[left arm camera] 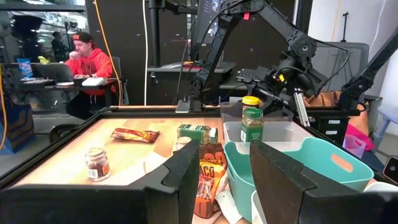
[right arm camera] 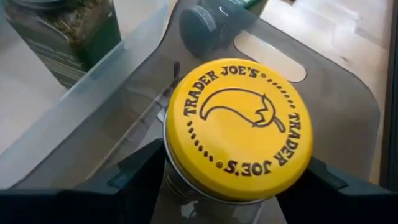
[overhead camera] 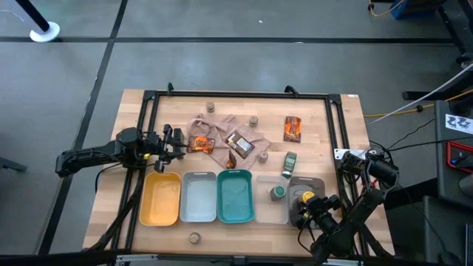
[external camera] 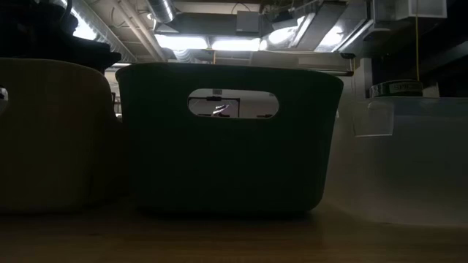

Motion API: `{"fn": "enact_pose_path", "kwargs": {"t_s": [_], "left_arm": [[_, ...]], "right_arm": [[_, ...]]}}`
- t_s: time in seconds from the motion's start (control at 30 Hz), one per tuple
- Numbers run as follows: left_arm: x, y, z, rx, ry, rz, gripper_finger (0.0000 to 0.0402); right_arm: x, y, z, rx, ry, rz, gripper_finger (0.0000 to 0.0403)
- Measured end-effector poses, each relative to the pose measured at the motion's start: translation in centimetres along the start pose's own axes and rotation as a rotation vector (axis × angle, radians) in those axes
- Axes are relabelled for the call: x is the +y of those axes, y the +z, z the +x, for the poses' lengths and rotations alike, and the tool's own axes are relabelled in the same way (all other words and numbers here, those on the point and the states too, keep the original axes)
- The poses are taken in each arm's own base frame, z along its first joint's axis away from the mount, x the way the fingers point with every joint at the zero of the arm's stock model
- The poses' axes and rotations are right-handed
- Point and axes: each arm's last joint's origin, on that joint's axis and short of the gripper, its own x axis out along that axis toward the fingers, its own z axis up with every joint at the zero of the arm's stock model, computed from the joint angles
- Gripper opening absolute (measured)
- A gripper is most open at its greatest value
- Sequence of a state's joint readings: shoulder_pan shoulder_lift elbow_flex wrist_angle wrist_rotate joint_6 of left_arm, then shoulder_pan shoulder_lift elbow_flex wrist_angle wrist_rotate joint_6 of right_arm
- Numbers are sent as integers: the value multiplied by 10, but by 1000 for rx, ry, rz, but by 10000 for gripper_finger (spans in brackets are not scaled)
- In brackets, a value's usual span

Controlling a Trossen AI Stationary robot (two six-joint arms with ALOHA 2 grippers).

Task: Sort spices by type
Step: Put the yellow seasoning bottle into the black bin, then put the green seasoning bottle into the transparent bin

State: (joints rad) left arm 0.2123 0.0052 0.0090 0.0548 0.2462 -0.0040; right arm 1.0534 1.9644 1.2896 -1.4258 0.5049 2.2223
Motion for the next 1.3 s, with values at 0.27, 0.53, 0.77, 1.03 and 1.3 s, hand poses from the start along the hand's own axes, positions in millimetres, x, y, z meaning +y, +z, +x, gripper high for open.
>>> {"fn": "enact_pose_path", "kwargs": {"t_s": [0.27, 0.53, 0.77, 1.03, 1.3], "left_arm": [[0, 0, 0, 1, 0, 0, 131], [0, 0, 0, 3, 0, -1, 131], [0, 0, 0, 4, 0, -1, 131], [0, 0, 0, 5, 0, -1, 131], [0, -1, 0, 6, 0, -1, 131]], "right_arm": [[-3, 11, -12, 34, 81, 47, 268], [-7, 16, -17, 100, 65, 57, 269], [-8, 15, -18, 141, 59, 44, 269], [-16, 30, -32, 219, 116, 42, 269], [-34, 54, -51, 330, 198, -33, 269]]}}
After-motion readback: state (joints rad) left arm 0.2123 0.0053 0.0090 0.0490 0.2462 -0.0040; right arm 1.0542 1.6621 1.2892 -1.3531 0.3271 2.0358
